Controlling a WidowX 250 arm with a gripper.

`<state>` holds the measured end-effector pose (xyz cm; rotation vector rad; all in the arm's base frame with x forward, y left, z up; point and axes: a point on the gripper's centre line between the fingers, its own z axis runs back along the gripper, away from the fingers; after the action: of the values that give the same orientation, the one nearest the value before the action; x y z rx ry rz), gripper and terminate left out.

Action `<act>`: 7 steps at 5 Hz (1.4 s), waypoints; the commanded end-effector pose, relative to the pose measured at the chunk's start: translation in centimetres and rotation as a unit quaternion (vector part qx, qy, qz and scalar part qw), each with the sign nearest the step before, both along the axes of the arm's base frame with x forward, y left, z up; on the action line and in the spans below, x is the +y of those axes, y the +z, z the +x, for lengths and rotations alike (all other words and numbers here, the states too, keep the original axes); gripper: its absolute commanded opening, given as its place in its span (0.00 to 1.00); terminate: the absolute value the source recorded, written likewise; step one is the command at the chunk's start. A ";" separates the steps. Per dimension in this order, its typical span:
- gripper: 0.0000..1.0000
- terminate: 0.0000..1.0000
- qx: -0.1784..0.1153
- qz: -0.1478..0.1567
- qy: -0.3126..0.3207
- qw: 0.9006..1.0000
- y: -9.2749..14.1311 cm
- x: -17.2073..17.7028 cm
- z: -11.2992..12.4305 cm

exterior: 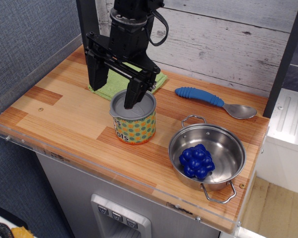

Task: Put the grapes on the green rag.

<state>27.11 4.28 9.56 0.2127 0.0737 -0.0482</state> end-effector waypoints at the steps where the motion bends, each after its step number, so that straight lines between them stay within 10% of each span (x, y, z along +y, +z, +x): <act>1: 1.00 0.00 0.000 0.000 0.000 1.000 0.0 0.0 0.0; 4: 1.00 0.00 -0.030 -0.006 -0.117 0.993 1.3 -4.8 -0.1; 7: 1.00 0.00 -0.054 -0.057 -0.369 0.926 -2.4 -11.6 0.2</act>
<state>27.43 -7.54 6.00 0.1092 -0.0843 -0.7937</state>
